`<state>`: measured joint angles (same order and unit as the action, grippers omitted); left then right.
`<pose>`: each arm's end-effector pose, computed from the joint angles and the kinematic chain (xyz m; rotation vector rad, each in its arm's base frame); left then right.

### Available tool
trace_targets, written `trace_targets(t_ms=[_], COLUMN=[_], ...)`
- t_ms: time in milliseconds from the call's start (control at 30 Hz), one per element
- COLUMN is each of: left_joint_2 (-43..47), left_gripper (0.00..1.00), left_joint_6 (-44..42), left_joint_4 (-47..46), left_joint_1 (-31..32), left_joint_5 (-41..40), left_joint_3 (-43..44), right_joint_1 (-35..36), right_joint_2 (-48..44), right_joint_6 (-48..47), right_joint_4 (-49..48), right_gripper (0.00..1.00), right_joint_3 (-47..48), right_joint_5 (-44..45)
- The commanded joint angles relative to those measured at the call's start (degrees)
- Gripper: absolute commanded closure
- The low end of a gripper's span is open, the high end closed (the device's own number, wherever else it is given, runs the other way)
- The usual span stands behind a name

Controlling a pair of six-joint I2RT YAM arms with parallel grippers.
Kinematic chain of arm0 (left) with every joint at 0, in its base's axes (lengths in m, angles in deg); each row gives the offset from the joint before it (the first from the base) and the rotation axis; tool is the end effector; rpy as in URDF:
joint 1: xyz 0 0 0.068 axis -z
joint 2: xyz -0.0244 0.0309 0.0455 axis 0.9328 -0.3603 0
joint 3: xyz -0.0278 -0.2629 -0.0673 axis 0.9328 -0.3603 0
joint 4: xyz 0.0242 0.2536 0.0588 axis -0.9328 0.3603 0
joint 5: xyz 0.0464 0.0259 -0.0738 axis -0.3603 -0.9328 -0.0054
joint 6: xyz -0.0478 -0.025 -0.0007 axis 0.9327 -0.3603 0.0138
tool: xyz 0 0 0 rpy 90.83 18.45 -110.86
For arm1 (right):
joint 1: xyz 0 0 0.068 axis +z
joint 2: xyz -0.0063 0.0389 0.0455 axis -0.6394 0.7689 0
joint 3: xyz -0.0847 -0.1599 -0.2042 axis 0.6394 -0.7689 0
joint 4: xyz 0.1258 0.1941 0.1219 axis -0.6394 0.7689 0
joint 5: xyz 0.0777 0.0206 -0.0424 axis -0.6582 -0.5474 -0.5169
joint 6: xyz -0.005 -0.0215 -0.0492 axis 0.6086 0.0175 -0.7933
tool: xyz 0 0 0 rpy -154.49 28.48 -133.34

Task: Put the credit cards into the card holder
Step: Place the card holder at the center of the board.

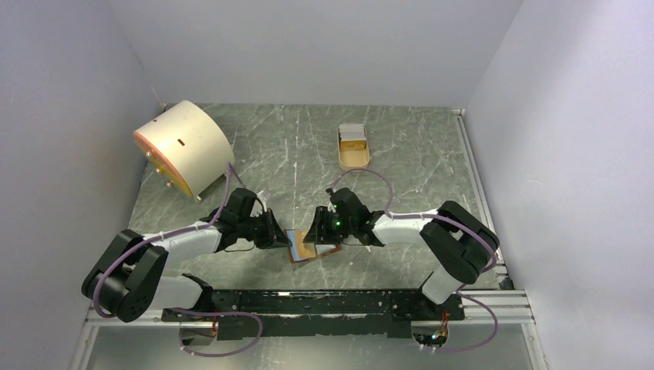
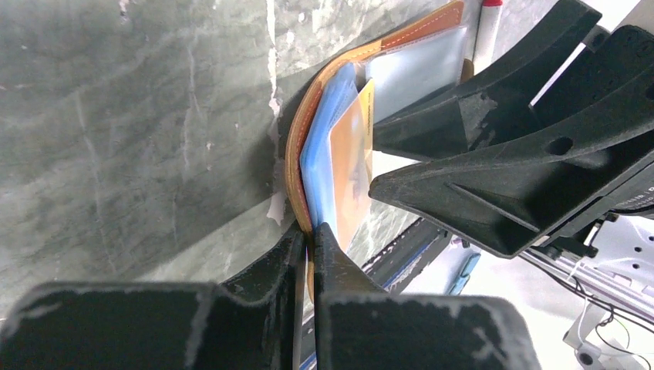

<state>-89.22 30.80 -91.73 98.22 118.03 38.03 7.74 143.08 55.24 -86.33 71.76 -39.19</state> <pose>0.1812 -0.1216 0.1339 -0.2020 2.6645 -1.1553 0.1917 0.2248 0.1323 -0.1397 2.6054 1.0870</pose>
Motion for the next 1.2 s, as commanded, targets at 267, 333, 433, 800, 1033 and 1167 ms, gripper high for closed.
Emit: trace_targets(t_ms=[267, 333, 433, 800, 1033, 1167], left_joint_2=[2.0, 1.9, 1.9, 1.3, 2.7, 2.1], left_gripper=[0.91, 0.91, 0.91, 0.81, 0.91, 0.91], left_joint_6=[-0.2, -0.4, -0.3, -0.9, -1.8, -3.9], left_joint_4=[-0.2, 0.1, 0.1, 1.8, 3.2, 8.0], left_joint_1=[0.1, 0.1, 0.1, 0.1, 0.1, 0.1], left_joint_5=[4.7, 4.8, 4.7, 4.7, 5.5, 4.9], left_joint_3=[0.8, 1.1, 1.4, 3.1, 3.5, 5.5], right_joint_1=[0.4, 0.4, 0.7, 1.1, 1.1, 1.0], right_joint_2=[0.7, 0.8, 1.5, 2.0, -3.5, -6.7], right_joint_6=[0.3, 0.9, 1.6, 2.4, -2.0, -4.6], right_joint_4=[-5.4, -7.2, -10.2, -12.1, -0.7, 5.5], right_gripper=[0.55, 0.56, 0.57, 0.62, 0.57, 0.57], right_joint_3=[-1.4, -1.7, -1.8, -3.3, -1.4, 0.4], right_joint_5=[-1.2, -2.4, -4.4, -5.1, -0.7, 2.3])
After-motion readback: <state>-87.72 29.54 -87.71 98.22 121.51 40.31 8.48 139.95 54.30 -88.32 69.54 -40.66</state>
